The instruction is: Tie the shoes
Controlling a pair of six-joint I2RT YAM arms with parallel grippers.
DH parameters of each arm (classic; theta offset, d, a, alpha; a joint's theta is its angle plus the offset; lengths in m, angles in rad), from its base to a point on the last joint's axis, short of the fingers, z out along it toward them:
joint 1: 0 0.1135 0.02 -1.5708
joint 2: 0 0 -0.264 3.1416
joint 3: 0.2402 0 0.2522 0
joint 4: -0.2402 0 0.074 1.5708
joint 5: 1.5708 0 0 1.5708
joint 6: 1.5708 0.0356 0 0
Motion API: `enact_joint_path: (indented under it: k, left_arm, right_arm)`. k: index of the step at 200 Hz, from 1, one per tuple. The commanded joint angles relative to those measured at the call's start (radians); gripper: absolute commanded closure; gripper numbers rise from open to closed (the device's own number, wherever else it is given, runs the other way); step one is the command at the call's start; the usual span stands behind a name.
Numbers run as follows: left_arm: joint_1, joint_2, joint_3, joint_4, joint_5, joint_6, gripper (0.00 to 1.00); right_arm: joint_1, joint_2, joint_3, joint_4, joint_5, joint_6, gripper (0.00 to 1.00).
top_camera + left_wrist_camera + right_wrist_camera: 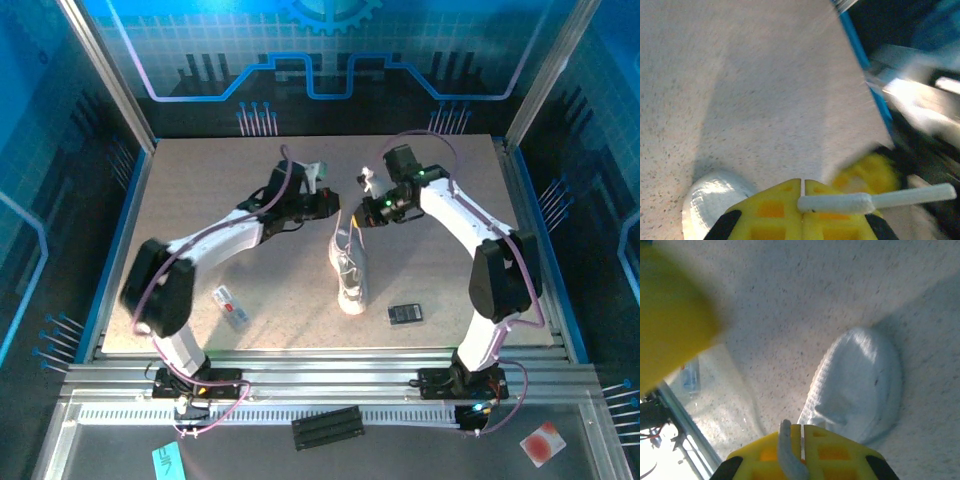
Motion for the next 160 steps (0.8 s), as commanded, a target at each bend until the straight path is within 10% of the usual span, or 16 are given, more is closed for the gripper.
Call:
enact_joint_path:
  k: [1,41,92,160]
  left_arm:
    - [-0.041,-0.143,-0.092,-0.112,-0.011,0.142,1.0]
    - [-0.249,-0.296,-0.19,-0.153,-0.148,0.272,1.0]
    - [-0.445,0.024,0.01,-0.107,-0.156,0.335,1.0]
    - [-0.423,0.001,0.03,-0.131,-0.119,0.528,0.48]
  right_arm:
    - [0.003,0.097,0.107,-0.148,0.033,-0.107,1.0]
    - [0.036,0.272,0.345,-0.272,0.003,-0.248,1.0]
    - [0.134,0.401,0.507,-0.343,-0.063,-0.344,0.97]
    - [0.063,0.217,0.415,-0.194,-0.093,-0.243,0.45]
